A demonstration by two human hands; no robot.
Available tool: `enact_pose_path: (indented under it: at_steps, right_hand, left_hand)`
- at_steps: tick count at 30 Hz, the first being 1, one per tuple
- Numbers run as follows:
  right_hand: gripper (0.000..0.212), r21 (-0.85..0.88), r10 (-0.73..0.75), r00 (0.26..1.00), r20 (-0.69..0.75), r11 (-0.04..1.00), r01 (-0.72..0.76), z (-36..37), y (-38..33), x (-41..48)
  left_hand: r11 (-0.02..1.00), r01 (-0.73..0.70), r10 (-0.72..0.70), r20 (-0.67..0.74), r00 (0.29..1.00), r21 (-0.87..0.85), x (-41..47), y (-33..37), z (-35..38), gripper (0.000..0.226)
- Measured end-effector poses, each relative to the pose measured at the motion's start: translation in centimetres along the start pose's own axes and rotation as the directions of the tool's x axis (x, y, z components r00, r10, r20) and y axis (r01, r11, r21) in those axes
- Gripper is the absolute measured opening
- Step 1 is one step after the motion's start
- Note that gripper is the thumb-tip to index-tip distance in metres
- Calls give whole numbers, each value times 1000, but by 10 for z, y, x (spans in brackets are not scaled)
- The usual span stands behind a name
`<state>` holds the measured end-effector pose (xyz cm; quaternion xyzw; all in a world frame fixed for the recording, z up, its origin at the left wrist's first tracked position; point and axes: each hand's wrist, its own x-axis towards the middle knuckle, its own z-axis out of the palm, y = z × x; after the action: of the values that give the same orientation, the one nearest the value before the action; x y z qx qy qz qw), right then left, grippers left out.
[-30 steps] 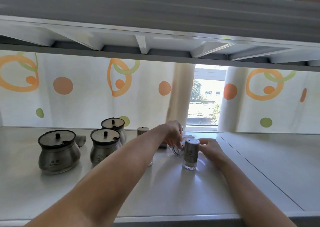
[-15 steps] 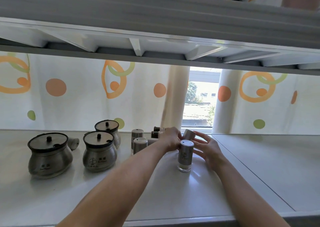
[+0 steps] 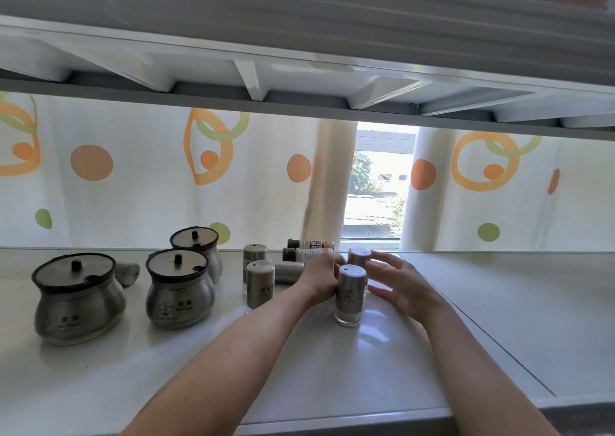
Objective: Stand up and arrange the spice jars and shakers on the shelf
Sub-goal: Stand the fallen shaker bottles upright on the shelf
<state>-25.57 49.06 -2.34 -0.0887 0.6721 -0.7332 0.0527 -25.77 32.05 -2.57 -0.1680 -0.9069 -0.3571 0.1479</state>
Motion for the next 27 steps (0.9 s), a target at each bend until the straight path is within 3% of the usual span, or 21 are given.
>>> enact_pose_path:
  at_steps: [4, 6, 10, 13, 20, 27]
  right_hand:
    - [54, -91, -7, 999, -53, 996, 2, 0, -2, 4]
    - [54, -86, -19, 998, -67, 996, 14, 0, 0, 5]
    - [54, 0, 1, 992, -124, 1000, -1, 3, 3, 10]
    - [50, -21, 2, 987, -159, 1000, -6, 6, 3, 15]
    - [44, -63, -17, 978, -210, 998, 4, 10, 3, 23]
    - [47, -25, 29, 975, -218, 999, -35, 6, 6, 32]
  left_hand:
    - [1000, -8, 9, -58, 998, 16, -2, 3, -18, 20]
    - [984, 29, -13, -95, 995, 173, -1, 5, -29, 28]
    - [865, 148, -187, 34, 982, 479, 2, 5, -39, 51]
    - [820, 152, -204, 33, 978, 552, 3, 5, -35, 39]
    - [777, 208, -230, -40, 972, 594, 10, 4, -29, 30]
    - [873, 220, -215, -61, 975, 436, 14, 4, -20, 28]
